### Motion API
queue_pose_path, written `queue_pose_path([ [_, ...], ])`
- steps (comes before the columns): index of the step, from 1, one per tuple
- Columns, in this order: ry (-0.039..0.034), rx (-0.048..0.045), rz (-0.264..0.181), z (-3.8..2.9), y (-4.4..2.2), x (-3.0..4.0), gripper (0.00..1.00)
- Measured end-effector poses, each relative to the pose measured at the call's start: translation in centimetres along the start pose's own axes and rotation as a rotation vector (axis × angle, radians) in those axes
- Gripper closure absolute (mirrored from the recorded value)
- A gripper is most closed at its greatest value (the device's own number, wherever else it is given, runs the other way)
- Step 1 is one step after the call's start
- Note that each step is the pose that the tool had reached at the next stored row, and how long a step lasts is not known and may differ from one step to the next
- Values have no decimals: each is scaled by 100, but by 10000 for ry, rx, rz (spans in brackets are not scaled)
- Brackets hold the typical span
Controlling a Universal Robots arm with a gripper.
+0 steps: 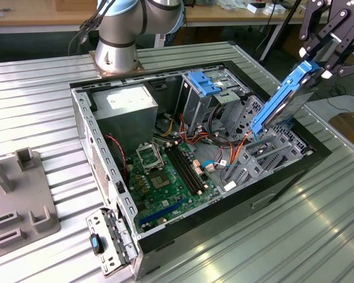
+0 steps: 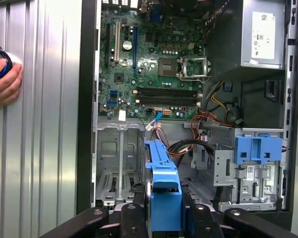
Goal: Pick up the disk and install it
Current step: 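Pick up the disk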
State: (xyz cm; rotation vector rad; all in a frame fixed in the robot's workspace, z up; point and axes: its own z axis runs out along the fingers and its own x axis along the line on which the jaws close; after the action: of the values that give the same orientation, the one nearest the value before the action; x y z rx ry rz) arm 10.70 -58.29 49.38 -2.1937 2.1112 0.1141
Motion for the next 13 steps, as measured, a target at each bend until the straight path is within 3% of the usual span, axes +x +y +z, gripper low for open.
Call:
queue_pose_path([
  [6, -87, 4, 2, -73, 1, -7, 64],
  [7, -163, 24, -1, -72, 23, -6, 64],
  [10, -231, 72, -5, -75, 55, 6, 64],
  [12, -385, 112, -8, -77, 113, 8, 64],
  [13, -419, 127, -9, -77, 137, 9, 64],
])
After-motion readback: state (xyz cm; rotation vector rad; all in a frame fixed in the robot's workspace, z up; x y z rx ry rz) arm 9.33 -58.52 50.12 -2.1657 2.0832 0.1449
